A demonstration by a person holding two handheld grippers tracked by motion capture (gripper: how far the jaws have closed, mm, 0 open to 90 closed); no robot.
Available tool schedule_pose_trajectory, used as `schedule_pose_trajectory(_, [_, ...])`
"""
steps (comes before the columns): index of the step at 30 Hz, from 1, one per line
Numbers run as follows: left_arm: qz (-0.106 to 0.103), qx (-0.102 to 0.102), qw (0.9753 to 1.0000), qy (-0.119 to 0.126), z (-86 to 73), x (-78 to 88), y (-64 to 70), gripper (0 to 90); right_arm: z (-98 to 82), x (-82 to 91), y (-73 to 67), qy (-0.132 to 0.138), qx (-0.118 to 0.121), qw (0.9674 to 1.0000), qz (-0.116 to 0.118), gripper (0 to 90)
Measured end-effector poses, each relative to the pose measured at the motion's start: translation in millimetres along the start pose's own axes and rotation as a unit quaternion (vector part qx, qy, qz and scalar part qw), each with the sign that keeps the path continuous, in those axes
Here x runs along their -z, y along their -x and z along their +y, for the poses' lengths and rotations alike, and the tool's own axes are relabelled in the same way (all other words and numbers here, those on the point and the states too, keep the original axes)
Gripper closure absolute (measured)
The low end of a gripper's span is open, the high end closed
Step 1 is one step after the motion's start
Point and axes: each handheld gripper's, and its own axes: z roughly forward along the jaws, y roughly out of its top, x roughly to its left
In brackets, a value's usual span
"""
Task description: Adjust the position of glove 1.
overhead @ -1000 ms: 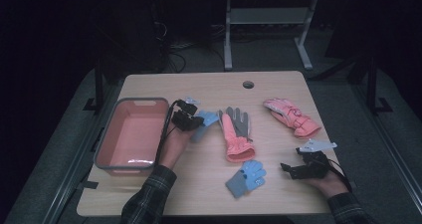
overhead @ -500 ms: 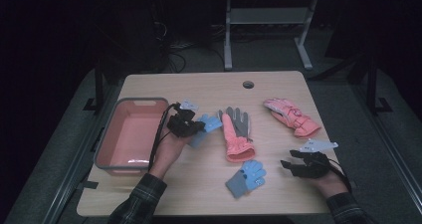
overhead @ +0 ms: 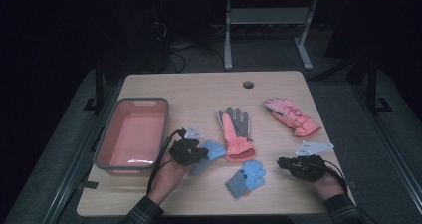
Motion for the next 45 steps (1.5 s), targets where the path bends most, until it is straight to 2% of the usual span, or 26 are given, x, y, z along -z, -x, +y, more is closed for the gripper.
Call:
schedule_pose_trajectory(2, [-0.004, -0.002, 0.9999, -0.011, -6.6, -4.3, 4.3, 87.7, 1.5, -0.9, -2.2, -0.001, 0.004, 0.9999, 0.01, 88.2])
schedule_pose_trajectory(5, [-0.013, 0.0, 0.9997, -0.022, -14.6, -9.9, 11.6, 87.7, 4.1, -1.5, -6.8, -0.001, 0.011, 0.9998, 0.019, 89.6])
schedule_pose_trajectory(9, [-0.02, -0.01, 0.999, -0.038, -22.0, -12.8, 19.7, 87.3, 6.1, -2.2, -10.7, 0.001, 0.017, 0.9995, 0.028, 89.6])
schedule_pose_trajectory(11, [-0.021, -0.012, 0.9993, -0.03, -24.8, -10.4, 20.1, 84.6, 6.7, -2.8, -11.7, 0.002, 0.02, 0.9993, 0.032, 89.7])
schedule_pose_trajectory(12, [-0.02, -0.016, 0.9993, -0.028, -25.0, -7.9, 19.4, 80.0, 7.3, -2.9, -12.7, 0.001, 0.018, 0.9992, 0.035, 89.7])
schedule_pose_trajectory(15, [-0.01, -0.007, 0.9999, -0.011, -23.5, 1.8, 15.4, 67.5, 8.2, -4.1, -14.7, 0.001, 0.022, 0.999, 0.038, 89.7])
schedule_pose_trajectory(18, [0.002, 0.006, 1.0, -0.006, -24.5, 6.2, 7.6, 61.9, 9.7, -5.3, -18.1, -0.002, 0.022, 0.9988, 0.043, 89.8])
schedule_pose_trajectory(24, [0.008, 0.021, 0.9997, -0.007, -33.4, 8.9, 3.4, 60.2, 13.7, -7.5, -29.5, -0.001, 0.034, 0.9974, 0.064, 89.8])
schedule_pose_trajectory(28, [0.023, 0.033, 0.9991, -0.015, -38.7, 6.7, -1.3, 61.0, 16.6, -11.6, -38.6, 0.0, 0.05, 0.9955, 0.081, 89.8])
schedule_pose_trajectory(30, [0.029, 0.03, 0.9989, -0.021, -38.9, 4.0, -2.7, 61.5, 18.3, -13.8, -43.2, 0.0, 0.055, 0.9947, 0.086, 89.8])
schedule_pose_trajectory(34, [0.022, 0.04, 0.9985, -0.031, -40.6, -1.2, -3.5, 61.5, 21.0, -16.5, -48.6, 0.001, 0.059, 0.9936, 0.096, 89.8])
schedule_pose_trajectory(37, [0.018, 0.036, 0.9986, -0.034, -42.3, -4.1, -5.0, 62.2, 22.2, -20.2, -51.3, -0.004, 0.062, 0.9928, 0.103, 89.8])
schedule_pose_trajectory(38, [0.013, 0.036, 0.9987, -0.033, -42.1, -4.3, -5.6, 64.1, 22.5, -21.6, -51.8, -0.007, 0.064, 0.9926, 0.103, 89.8])
schedule_pose_trajectory(43, [-0.008, 0.041, 0.9985, -0.036, -41.6, -4.5, -7.7, 84.8, 24.0, -30.1, -55.4, -0.018, 0.07, 0.9913, 0.11, 89.8])
schedule_pose_trajectory(45, [-0.012, 0.044, 0.9983, -0.035, -41.1, -2.4, -9.6, 87.3, 24.4, -34.4, -57.5, -0.026, 0.073, 0.9905, 0.114, 89.8])
